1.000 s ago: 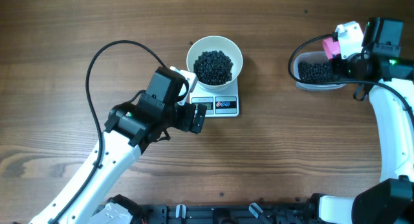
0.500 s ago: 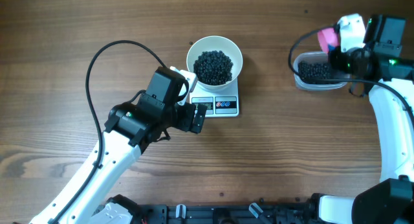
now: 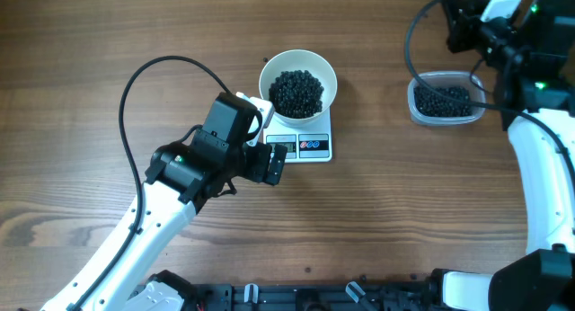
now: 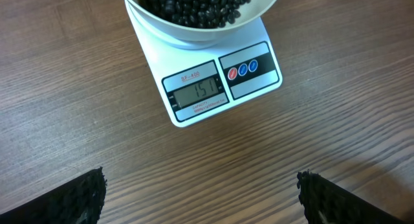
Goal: Scoop item into bowl and weigh 150g on scale
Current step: 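Lift the filled scoop out of the tub with the right gripper, then carry the filled scoop left over the white bowl, right gripper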
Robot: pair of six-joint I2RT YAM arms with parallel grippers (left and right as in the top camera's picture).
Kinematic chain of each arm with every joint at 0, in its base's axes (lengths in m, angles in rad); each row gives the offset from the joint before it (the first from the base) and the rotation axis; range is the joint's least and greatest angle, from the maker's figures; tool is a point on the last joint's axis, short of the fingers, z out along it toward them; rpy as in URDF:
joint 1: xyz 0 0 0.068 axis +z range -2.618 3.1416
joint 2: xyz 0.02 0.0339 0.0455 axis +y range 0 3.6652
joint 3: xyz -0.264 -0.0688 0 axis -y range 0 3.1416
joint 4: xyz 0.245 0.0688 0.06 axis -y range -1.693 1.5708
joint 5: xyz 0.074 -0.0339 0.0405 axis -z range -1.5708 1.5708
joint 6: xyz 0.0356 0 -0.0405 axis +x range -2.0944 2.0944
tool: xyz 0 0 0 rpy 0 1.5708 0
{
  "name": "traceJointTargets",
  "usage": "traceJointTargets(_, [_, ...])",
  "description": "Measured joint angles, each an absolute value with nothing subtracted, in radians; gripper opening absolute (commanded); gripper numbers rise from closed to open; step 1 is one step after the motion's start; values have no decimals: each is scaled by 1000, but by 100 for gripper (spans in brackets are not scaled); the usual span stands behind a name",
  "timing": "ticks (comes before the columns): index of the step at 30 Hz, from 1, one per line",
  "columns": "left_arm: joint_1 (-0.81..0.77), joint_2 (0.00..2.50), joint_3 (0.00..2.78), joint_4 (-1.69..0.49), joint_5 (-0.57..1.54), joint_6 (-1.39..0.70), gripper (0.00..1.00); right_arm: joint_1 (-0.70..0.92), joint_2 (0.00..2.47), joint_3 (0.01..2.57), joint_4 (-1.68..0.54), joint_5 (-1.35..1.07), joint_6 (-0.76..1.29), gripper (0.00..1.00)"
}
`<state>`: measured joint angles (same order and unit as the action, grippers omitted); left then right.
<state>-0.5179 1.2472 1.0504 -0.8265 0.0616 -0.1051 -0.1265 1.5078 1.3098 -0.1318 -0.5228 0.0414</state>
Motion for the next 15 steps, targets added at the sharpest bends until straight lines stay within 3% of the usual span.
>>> traceJointTargets(6, [-518, 1247, 1050, -826, 62, -105, 100, 13, 1533, 1310, -137, -554, 21, 4])
traceJointTargets(15, [-518, 1247, 1050, -826, 61, -105, 100, 172, 1601, 1310, -319, -561, -239, 4])
